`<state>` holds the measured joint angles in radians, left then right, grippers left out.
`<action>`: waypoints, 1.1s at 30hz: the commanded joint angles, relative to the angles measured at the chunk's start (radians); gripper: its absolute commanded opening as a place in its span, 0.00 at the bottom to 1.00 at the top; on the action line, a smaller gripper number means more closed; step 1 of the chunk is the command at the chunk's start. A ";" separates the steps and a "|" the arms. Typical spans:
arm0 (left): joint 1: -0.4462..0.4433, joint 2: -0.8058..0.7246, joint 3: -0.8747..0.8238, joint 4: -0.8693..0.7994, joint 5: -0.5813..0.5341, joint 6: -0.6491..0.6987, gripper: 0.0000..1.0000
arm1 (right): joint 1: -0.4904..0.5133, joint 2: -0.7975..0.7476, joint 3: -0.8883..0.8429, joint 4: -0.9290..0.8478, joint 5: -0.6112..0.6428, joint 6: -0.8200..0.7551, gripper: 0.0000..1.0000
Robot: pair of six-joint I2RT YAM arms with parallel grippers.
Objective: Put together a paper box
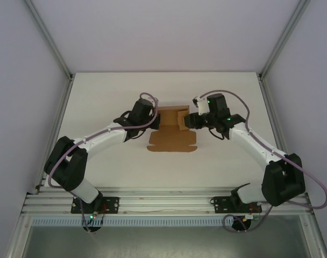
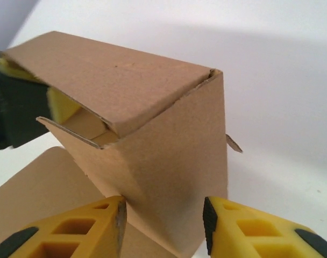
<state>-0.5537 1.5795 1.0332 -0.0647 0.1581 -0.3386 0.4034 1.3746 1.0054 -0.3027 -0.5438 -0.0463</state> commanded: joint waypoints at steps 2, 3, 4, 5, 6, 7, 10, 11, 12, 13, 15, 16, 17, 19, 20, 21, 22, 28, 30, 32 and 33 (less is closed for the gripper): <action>-0.012 0.008 0.049 -0.002 0.041 0.005 0.00 | 0.065 0.054 0.052 -0.030 0.235 0.038 0.42; -0.012 0.008 0.051 -0.002 0.043 0.005 0.00 | 0.077 0.067 0.061 -0.030 0.252 0.040 0.42; -0.012 0.008 0.051 -0.004 0.042 0.006 0.00 | 0.089 0.079 0.069 -0.031 0.276 0.042 0.42; -0.012 0.010 0.052 -0.004 0.043 0.005 0.00 | 0.098 0.090 0.076 -0.030 0.293 0.043 0.42; -0.013 0.011 0.053 -0.006 0.041 0.005 0.00 | 0.103 0.100 0.082 -0.031 0.294 0.042 0.42; -0.013 0.010 0.053 -0.007 0.039 0.002 0.00 | 0.105 0.109 0.087 -0.030 0.291 0.044 0.42; -0.014 0.010 0.054 -0.011 0.029 -0.002 0.00 | 0.105 0.122 0.093 -0.014 0.251 0.061 0.46; -0.014 0.011 0.054 -0.011 0.026 -0.003 0.00 | 0.105 0.123 0.092 -0.005 0.234 0.069 0.48; -0.014 0.011 0.053 -0.012 0.023 -0.004 0.00 | 0.105 0.120 0.089 0.006 0.209 0.073 0.49; -0.014 0.010 0.054 -0.014 0.022 -0.006 0.00 | 0.105 0.115 0.082 0.018 0.190 0.077 0.49; -0.014 0.010 0.053 -0.017 0.019 -0.007 0.00 | 0.106 0.099 0.065 0.050 0.150 0.083 0.50; -0.014 0.010 0.053 -0.017 0.018 -0.008 0.00 | 0.104 0.091 0.057 0.066 0.131 0.086 0.50; -0.014 0.011 0.051 -0.017 0.019 -0.009 0.00 | 0.105 0.081 0.049 0.080 0.111 0.092 0.50; -0.014 0.011 0.053 -0.012 0.024 -0.012 0.00 | 0.105 0.065 0.036 0.101 0.073 0.099 0.50; -0.014 0.011 0.053 -0.009 0.031 -0.015 0.00 | 0.105 0.060 0.030 0.111 0.054 0.101 0.50; -0.014 0.011 0.054 -0.005 0.042 -0.019 0.00 | 0.104 0.054 0.028 0.112 0.051 0.105 0.49; -0.014 0.012 0.054 -0.002 0.052 -0.019 0.00 | 0.104 0.052 0.029 0.107 0.058 0.106 0.49; -0.018 0.004 0.051 0.008 0.074 -0.014 0.00 | 0.106 0.077 0.044 0.049 0.216 0.100 0.50; -0.023 0.003 0.054 0.007 0.077 -0.007 0.00 | 0.106 0.096 0.046 0.049 0.230 0.094 0.54; -0.028 0.003 0.056 0.008 0.078 -0.005 0.00 | 0.106 0.110 0.047 0.066 0.216 0.089 0.56; -0.029 0.003 0.058 0.005 0.081 -0.001 0.00 | 0.106 0.115 0.047 0.076 0.208 0.089 0.56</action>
<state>-0.5491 1.5948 1.0485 -0.1120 0.1455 -0.3492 0.5014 1.4601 1.0435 -0.2714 -0.3626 0.0441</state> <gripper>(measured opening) 0.086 0.556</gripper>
